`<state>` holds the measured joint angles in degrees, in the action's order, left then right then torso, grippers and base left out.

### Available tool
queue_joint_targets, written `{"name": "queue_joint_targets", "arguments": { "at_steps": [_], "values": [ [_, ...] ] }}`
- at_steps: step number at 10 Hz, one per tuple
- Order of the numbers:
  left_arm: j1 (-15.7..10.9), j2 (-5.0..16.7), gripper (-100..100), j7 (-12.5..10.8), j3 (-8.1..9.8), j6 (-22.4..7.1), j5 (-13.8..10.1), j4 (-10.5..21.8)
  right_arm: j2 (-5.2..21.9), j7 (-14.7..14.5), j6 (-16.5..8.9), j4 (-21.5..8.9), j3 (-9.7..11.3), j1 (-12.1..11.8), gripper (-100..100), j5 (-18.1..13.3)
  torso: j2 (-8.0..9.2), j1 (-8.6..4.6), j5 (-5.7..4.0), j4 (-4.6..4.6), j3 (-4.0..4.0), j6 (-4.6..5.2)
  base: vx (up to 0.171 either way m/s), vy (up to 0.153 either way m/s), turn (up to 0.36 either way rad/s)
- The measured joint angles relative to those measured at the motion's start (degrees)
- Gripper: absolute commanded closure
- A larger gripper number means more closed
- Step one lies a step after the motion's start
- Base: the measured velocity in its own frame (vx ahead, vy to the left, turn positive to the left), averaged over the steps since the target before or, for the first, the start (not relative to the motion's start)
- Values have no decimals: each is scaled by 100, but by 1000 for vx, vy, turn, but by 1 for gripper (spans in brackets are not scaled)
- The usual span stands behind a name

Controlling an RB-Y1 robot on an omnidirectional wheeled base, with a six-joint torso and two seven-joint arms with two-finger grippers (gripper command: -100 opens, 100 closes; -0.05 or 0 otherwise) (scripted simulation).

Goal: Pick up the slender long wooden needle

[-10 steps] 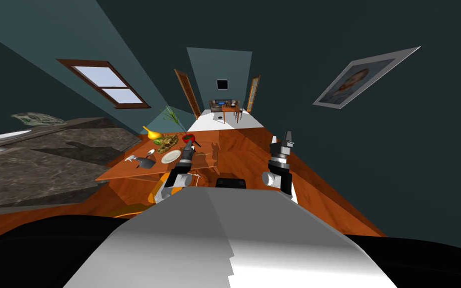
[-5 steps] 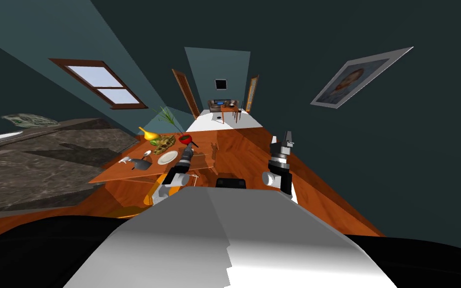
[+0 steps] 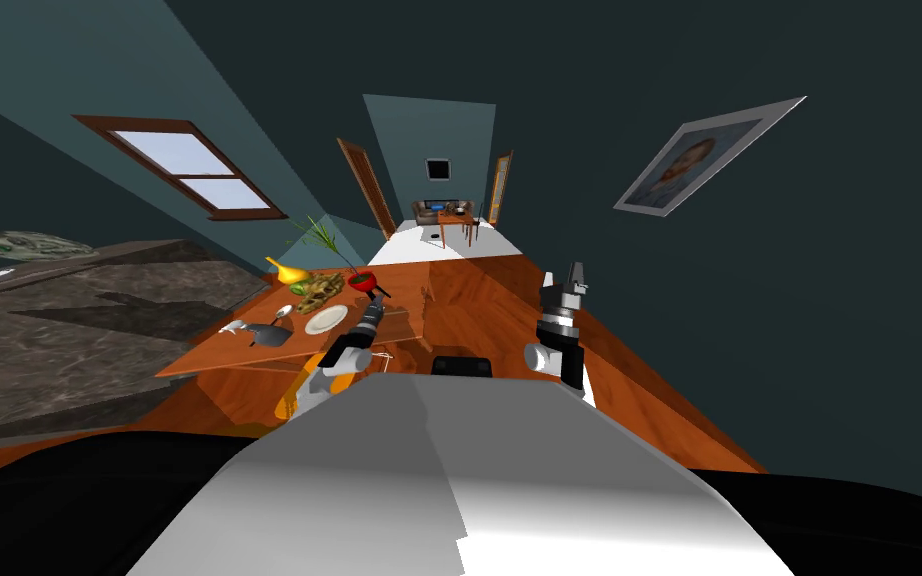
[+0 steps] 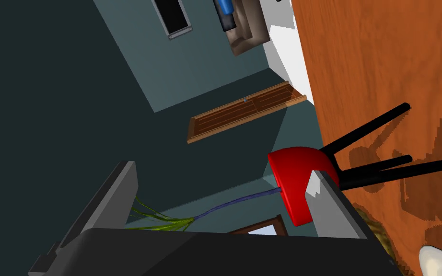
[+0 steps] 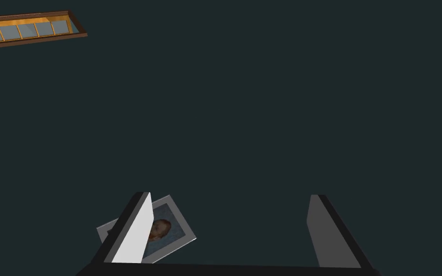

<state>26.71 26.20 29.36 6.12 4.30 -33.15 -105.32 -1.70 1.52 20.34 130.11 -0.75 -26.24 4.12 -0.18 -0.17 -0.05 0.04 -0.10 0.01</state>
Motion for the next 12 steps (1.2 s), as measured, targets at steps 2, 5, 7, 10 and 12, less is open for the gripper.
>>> {"name": "queue_joint_targets", "arguments": {
  "at_steps": [2,5,7,10,12],
  "values": [
    [11,111,-100,156,67,-295,-283,131,0,0,0,0,0,0,0,0,0,-4,-1,0,0,0,43,-56,-39],
    [-36,344,-100,330,57,-551,-693,611,0,0,0,0,0,0,0,0,1,2,0,0,0,-1,54,-53,-56],
    [-153,500,-100,436,74,-791,-976,976,0,0,0,0,0,0,0,0,-1,5,1,1,-1,-2,54,-41,-59],
    [-145,716,-100,575,194,-1290,-1390,1299,0,0,0,0,0,0,0,0,-1,6,0,0,-1,0,54,-30,-53],
    [-161,817,-100,614,159,-1427,-1570,1518,1,0,0,0,-1,0,0,0,5,12,2,-1,2,-2,43,-21,-38]
  ]
}}
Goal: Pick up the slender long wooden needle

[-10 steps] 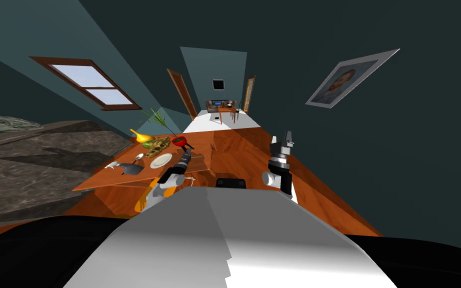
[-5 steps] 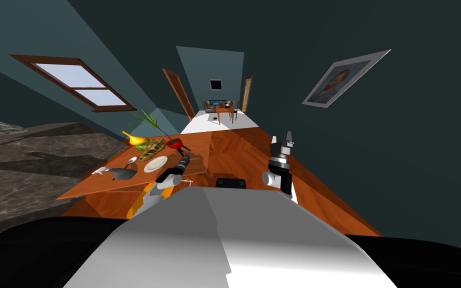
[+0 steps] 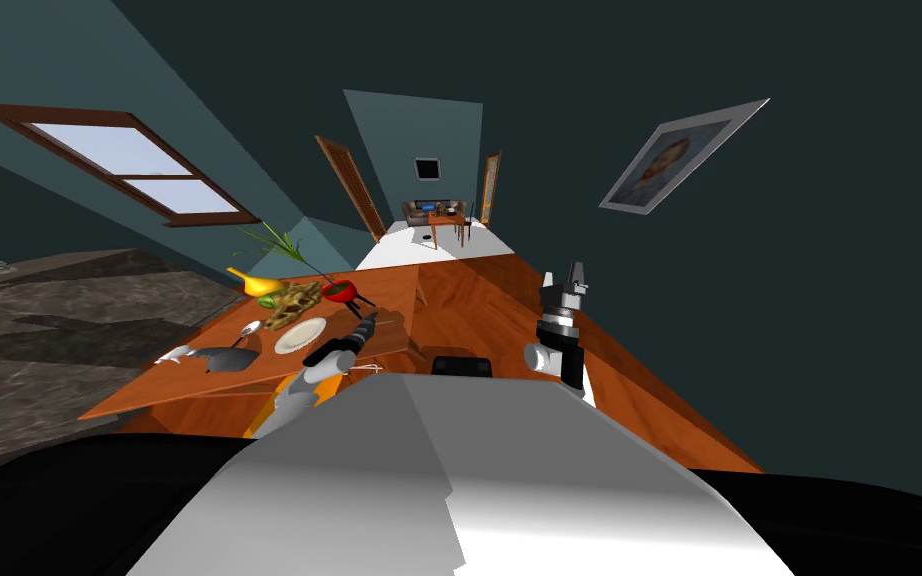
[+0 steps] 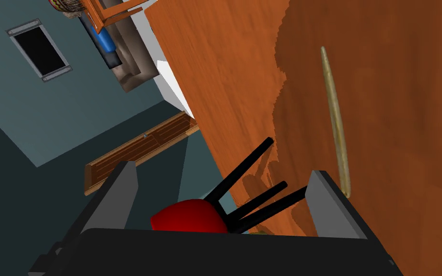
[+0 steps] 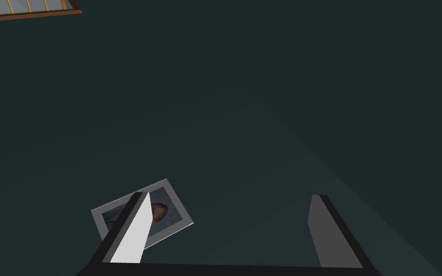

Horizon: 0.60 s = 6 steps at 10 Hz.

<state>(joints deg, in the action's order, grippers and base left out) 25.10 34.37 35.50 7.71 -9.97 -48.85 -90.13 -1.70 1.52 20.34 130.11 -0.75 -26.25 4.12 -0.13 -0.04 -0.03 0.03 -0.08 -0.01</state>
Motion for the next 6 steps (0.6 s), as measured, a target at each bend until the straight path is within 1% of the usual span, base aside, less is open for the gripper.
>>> {"name": "queue_joint_targets", "arguments": {
  "at_steps": [1,2,3,4,5,6],
  "values": [
    [4,71,-100,19,45,-164,-132,75,0,0,0,0,0,0,0,0,-5,-4,-1,0,-2,2,54,-21,-46],
    [-71,134,-100,55,-17,-223,-242,293,0,0,0,0,0,0,0,0,-6,-2,0,1,-3,1,75,-24,-85],
    [-123,228,-100,81,1,-369,-388,469,0,0,0,0,0,0,0,0,-13,-2,-1,2,-7,2,64,-12,-55],
    [-166,411,-100,105,-62,-445,-619,692,0,0,0,0,0,0,0,0,-10,3,0,2,-6,0,72,-13,-85],
    [-230,504,-100,155,-120,-510,-818,985,0,0,0,0,0,0,0,0,-13,2,1,3,-7,2,65,-9,-48],
    [-200,480,-100,152,-47,-667,-804,1011,0,0,0,0,0,0,0,0,-10,1,0,2,-6,0,30,-4,1]
  ]
}}
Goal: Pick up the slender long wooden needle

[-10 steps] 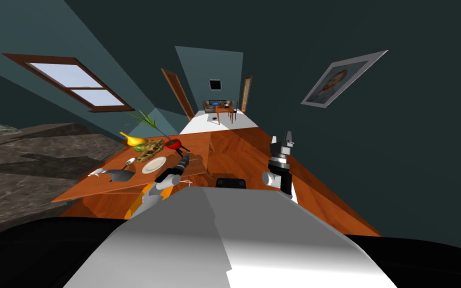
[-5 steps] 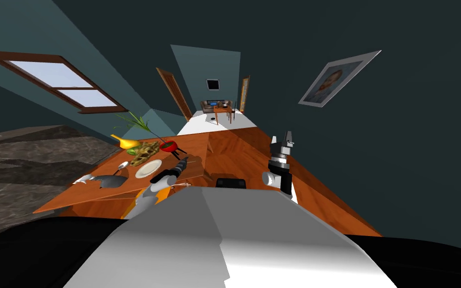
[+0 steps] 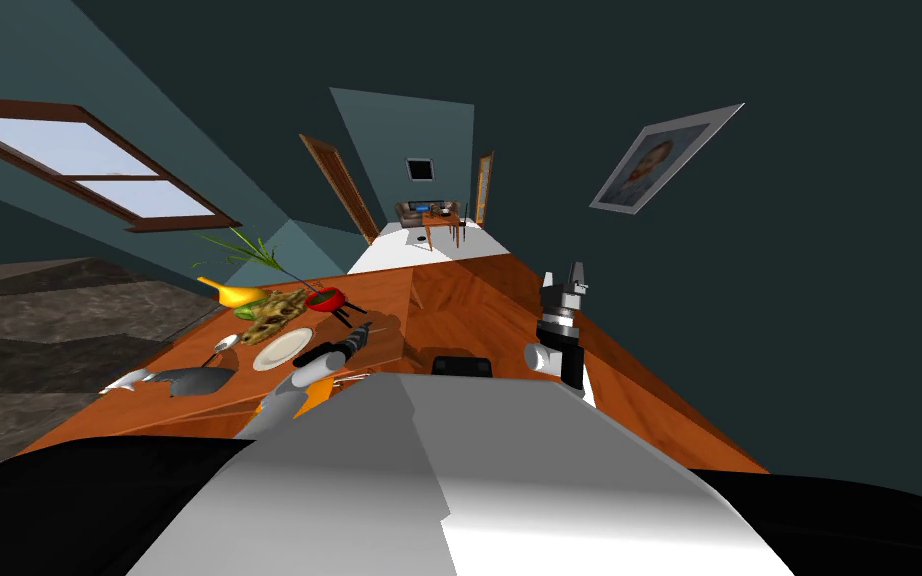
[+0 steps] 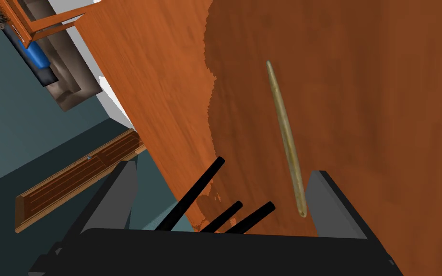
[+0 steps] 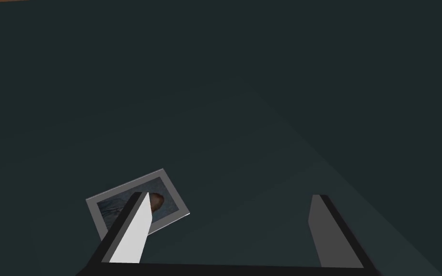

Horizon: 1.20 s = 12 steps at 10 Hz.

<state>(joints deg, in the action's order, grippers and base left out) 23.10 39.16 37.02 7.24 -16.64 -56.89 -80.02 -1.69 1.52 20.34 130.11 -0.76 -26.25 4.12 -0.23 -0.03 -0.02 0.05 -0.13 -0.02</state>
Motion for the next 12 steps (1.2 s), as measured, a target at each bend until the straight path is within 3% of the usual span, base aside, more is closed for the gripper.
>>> {"name": "queue_joint_targets", "arguments": {
  "at_steps": [1,3,4,6,8,9,12],
  "values": [
    [20,-42,-100,-32,63,-137,68,-36,0,0,0,0,0,0,0,0,10,0,0,-2,6,0,47,-14,-102],
    [-14,116,-100,19,25,-367,-226,265,0,0,0,0,0,0,0,0,5,1,0,-1,3,0,71,-2,-64],
    [-54,240,-100,119,-47,-435,-525,539,0,0,0,0,0,0,0,0,-4,5,1,1,-2,1,76,16,-61],
    [-52,228,-100,50,17,-662,-455,602,0,0,0,0,0,0,0,0,8,6,2,-2,4,0,45,13,-54],
    [-113,318,-100,-10,19,-928,-583,869,0,0,0,0,0,0,0,0,4,7,2,-1,2,0,68,9,-79],
    [-120,429,-100,38,14,-1076,-806,1058,0,0,0,0,0,0,0,0,-3,7,1,0,-1,1,69,19,-44],
    [-134,518,-100,-82,-9,-1457,-939,1370,0,0,0,0,0,0,0,0,-1,12,3,1,-1,0,79,29,-80]
  ]
}}
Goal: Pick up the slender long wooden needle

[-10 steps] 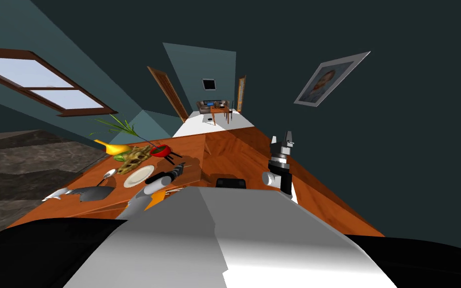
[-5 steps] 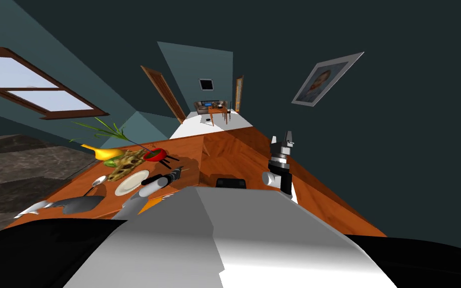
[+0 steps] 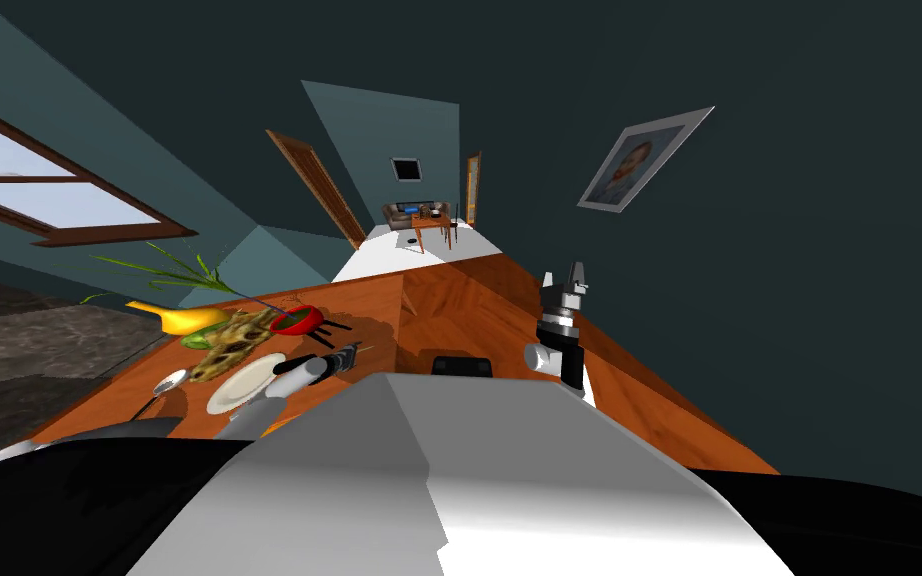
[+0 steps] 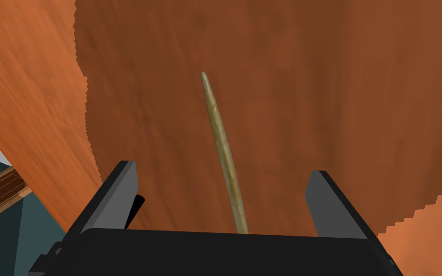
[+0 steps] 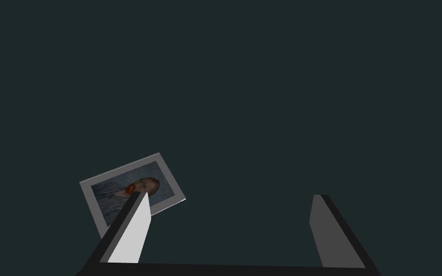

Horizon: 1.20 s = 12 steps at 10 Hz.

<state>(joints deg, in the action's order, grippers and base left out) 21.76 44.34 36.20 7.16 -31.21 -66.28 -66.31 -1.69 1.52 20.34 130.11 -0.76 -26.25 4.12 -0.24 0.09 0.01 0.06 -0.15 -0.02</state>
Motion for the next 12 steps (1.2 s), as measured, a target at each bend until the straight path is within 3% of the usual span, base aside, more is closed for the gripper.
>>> {"name": "queue_joint_targets", "arguments": {
  "at_steps": [3,5,6,7,12],
  "values": [
    [-70,187,-100,-32,-43,-462,-360,509,0,0,0,0,0,0,0,0,-5,7,2,2,-3,-2,90,51,-88],
    [-213,250,-100,7,-117,-771,-600,1034,1,0,0,0,0,0,0,0,-12,18,3,2,-6,2,87,72,-90],
    [-161,286,-100,-175,-151,-892,-547,994,0,0,0,0,-1,0,0,0,-3,13,3,1,-2,-1,55,60,-78],
    [-230,294,-100,-150,-165,-1016,-675,1262,0,0,0,0,0,0,0,0,3,12,3,-1,1,0,73,76,-116],
    [-147,399,-100,-463,-280,-1605,-924,1675,1,0,0,0,-1,0,0,0,8,18,4,-2,4,-1,49,79,-48]
  ]
}}
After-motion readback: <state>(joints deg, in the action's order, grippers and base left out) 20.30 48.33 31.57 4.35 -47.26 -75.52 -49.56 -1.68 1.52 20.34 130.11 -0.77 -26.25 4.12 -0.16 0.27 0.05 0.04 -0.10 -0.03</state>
